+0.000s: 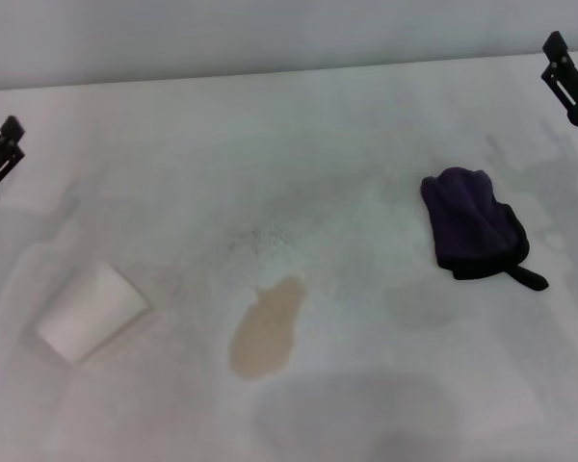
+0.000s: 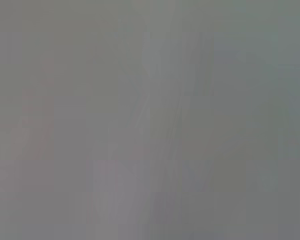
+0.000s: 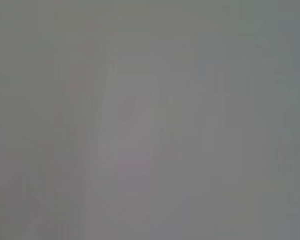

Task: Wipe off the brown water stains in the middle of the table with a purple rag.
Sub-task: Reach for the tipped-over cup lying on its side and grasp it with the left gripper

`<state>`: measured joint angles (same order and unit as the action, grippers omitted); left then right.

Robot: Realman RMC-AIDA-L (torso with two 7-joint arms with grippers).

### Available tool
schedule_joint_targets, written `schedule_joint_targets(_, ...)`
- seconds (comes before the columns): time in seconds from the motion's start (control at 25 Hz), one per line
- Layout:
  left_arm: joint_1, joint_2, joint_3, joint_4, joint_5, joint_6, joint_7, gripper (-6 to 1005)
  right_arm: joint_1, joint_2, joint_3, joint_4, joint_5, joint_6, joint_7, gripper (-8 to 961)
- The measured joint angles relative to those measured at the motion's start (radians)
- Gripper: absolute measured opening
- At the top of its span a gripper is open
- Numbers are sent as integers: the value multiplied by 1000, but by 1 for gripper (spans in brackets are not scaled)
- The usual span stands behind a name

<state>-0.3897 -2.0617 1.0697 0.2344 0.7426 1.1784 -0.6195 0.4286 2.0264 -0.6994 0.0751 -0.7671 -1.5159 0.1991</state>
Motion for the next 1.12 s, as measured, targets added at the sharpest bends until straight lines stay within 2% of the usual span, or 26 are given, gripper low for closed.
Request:
schedule_joint_targets(0.16,33,22,4,183,218,-112,-285,876,3,0,-4,-4,-3,1,31,873)
schedule_joint_targets(0.24,43,43,2,282,374,-167,-464,876,4,0,-5,-5,-3,1,47,873)
schedule_joint_targets(0.48,57,94,-2,530,768,-162,-962,876,3,-1,-1,-4,3,1,53,873)
schedule_joint_targets(0.64,71,100,-15,704,983,-82,-1169,876,4,-2,0,-7,4,1,53,873)
schedule_joint_targets(0.76,66,105,-45,818,1105,31,-1276,876,7,-2,0,-8,5,-1,53,873)
schedule_joint_targets(0.96,14,127,-100,987,1334,237,-1475,877,10,-2,0,-9,5,-10,55,873)
schedule_joint_targets(1.12,-47,150,-124,1044,1451,373,-1562,877,11,-2,0,-9,5,-11,55,873)
